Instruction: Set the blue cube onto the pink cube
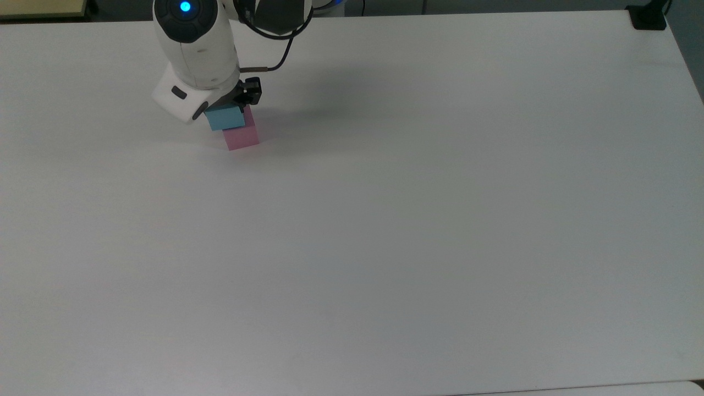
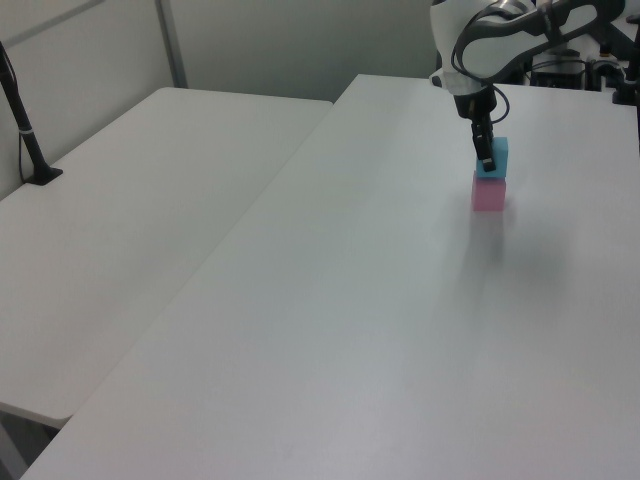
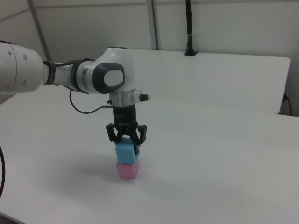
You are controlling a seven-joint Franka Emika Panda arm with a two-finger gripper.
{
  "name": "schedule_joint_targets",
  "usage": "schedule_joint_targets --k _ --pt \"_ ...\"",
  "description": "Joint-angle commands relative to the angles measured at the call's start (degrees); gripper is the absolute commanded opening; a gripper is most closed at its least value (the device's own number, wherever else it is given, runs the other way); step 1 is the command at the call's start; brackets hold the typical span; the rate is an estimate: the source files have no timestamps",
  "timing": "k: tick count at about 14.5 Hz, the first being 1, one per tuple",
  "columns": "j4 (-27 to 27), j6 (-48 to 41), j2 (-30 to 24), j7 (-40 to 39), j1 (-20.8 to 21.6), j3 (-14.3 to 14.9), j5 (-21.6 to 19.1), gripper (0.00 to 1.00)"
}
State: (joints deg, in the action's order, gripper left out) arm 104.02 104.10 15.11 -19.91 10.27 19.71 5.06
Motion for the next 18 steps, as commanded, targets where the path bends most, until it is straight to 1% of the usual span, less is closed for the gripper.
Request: schedule_joint_targets --k 1,4,6,7,9,11,12,13,14,15,16,18 --pt "2.42 -1.35 -2.37 -0.66 1.24 1.21 -0.84 0.99" --pt "2.25 -1.44 -2.63 1.18 1.15 1.3 -0.93 1.0" --pt "1.89 -1.79 -3.15 5.39 1.59 1.39 -0.84 1.0" --pt "1.2 -3.36 -3.94 5.67 1.85 1.39 -0.76 1.0" --pt "-2.13 -7.83 -6.92 6.28 1.94 1.13 -0.76 1.0" --pt "-4.95 -11.54 -11.4 7.78 2.55 0.34 -0.76 1.0" --pt "-5.31 -11.72 -14.47 9.61 3.95 -0.54 -0.76 1.0" --pt "-5.75 -11.9 -15.72 11.8 4.05 -1.68 -0.76 1.0" --pt "-6.28 -12.77 -16.6 16.7 3.27 -4.56 0.11 1.0" --pt "-7.32 -12.95 -16.69 19.88 2.39 -5.89 0.12 1.0" --pt "-8.55 -13.57 -16.69 21.13 0.99 -6.52 -0.14 1.0" --pt "-9.18 -14.54 -16.69 21.23 0.28 -6.87 -0.66 1.0"
